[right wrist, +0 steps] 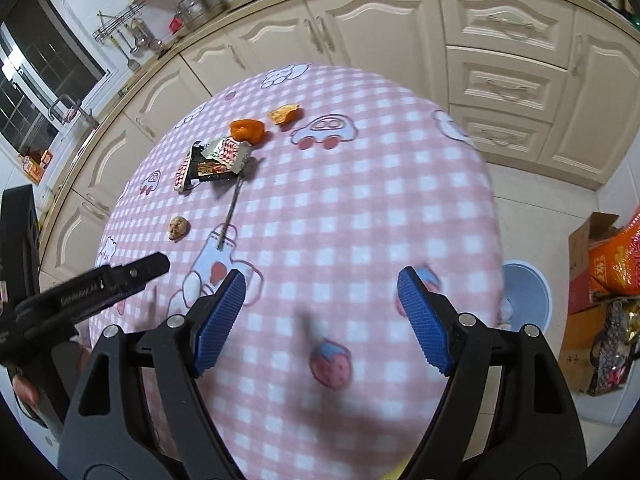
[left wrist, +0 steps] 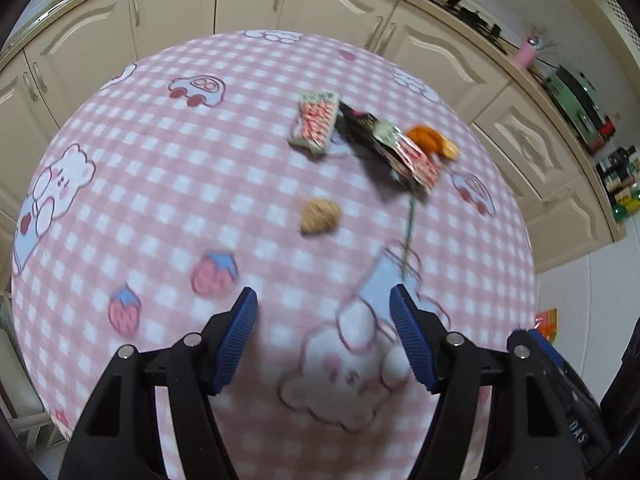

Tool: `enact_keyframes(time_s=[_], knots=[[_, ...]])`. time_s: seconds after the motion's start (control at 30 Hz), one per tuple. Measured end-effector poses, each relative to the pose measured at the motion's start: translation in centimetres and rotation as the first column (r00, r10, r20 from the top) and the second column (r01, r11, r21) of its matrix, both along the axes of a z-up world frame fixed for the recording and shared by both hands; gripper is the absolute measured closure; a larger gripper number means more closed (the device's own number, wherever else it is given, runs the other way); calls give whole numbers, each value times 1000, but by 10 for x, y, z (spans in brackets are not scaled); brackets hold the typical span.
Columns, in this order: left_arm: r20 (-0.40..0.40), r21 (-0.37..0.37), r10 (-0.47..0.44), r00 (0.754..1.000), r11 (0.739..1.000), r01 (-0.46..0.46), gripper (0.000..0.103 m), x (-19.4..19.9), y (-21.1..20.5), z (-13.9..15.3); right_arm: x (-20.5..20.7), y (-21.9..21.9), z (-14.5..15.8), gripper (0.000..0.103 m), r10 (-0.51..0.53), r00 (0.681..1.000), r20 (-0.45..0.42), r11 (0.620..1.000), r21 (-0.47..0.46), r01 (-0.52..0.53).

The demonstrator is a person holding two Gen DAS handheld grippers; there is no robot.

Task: Collect trash
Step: 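Move both open tools back over the table trash, then grasp the brown cookie piece with the left tool while the right tool grasps the orange peel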

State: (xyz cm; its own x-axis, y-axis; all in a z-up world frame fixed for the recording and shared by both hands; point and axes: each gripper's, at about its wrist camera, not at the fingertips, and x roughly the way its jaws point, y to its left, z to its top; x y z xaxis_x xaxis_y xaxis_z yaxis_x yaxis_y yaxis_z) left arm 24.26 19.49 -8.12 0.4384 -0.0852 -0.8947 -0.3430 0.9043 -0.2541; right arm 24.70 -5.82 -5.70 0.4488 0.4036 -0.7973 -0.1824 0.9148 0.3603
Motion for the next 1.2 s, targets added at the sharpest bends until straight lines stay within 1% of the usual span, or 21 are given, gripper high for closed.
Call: enact_keyframes(time_s=[0.07, 0.2, 0.23, 0.27, 0.3, 0.33, 0.37, 0.4, 0.43, 0.53, 0.73, 0.83, 0.93, 0.97, 1.03, 1.13, 1.2], knots=[[1, 1, 0, 1000, 1000, 0, 36, 9, 5, -1, 8, 5, -1, 25, 5, 1000, -9, 1000, -1, -5], [-21, 15, -14, 1000, 1000, 14, 36, 29, 6, -7, 21, 12, -2, 25, 12, 1000, -17, 1000, 1, -12], [-22, 15, -20, 1000, 1000, 20, 38, 32, 6, -8, 24, 13, -2, 25, 14, 1000, -19, 1000, 3, -14], [-24, 21, -26, 999, 999, 26, 42, 34, 5, -10, 25, 14, -2, 25, 17, 1000, -20, 1000, 3, -17], [-39, 42, -35, 999, 998, 37, 56, 37, 3, -13, 28, 15, -3, 25, 18, 1000, -21, 1000, 1, -18], [-50, 70, -36, 998, 997, 39, 64, 40, 1, -16, 30, 14, -4, 25, 18, 1000, -22, 1000, 1, -18], [-39, 97, -29, 999, 995, 33, 67, 41, 1, -15, 32, 14, -5, 25, 16, 1000, -24, 1000, 0, -16], [-35, 102, -26, 999, 994, 30, 74, 42, 1, -15, 34, 14, -6, 25, 15, 1000, -27, 1000, 1, -15], [-31, 88, -33, 999, 995, 35, 79, 44, 2, -16, 36, 14, -7, 25, 15, 999, -29, 1000, -1, -15], [-24, 66, -33, 999, 997, 35, 80, 46, 7, -15, 38, 15, -8, 25, 17, 999, -36, 1000, -2, -18], [-13, 68, -22, 1000, 997, 23, 81, 45, 16, -11, 52, 20, 1, 25, 26, 999, -33, 999, 19, -26], [9, 76, -20, 1000, 997, 19, 81, 45, 22, -1, 70, 26, 8, 25, 24, 999, -44, 999, 47, -22], [32, 89, -17, 999, 996, 14, 81, 49, 29, 8, 92, 37, 10, 26, 56, 995, -82, 994, 94, -48], [37, 90, -17, 999, 996, 13, 81, 50, 31, 10, 101, 43, 10, 28, 69, 993, -97, 992, 112, -58], [44, 93, -12, 999, 996, 8, 81, 54, 37, 14, 115, 57, 7, 41, 89, 988, -127, 990, 117, -74], [58, 98, -7, 998, 995, 1, 81, 57, 46, 18, 131, 74, 2, 41, 114, 980, -161, 986, 141, -92], [73, 97, -6, 997, 995, -1, 81, 57, 52, 19, 142, 85, -2, 41, 101, 979, -179, 989, 127, -79]])
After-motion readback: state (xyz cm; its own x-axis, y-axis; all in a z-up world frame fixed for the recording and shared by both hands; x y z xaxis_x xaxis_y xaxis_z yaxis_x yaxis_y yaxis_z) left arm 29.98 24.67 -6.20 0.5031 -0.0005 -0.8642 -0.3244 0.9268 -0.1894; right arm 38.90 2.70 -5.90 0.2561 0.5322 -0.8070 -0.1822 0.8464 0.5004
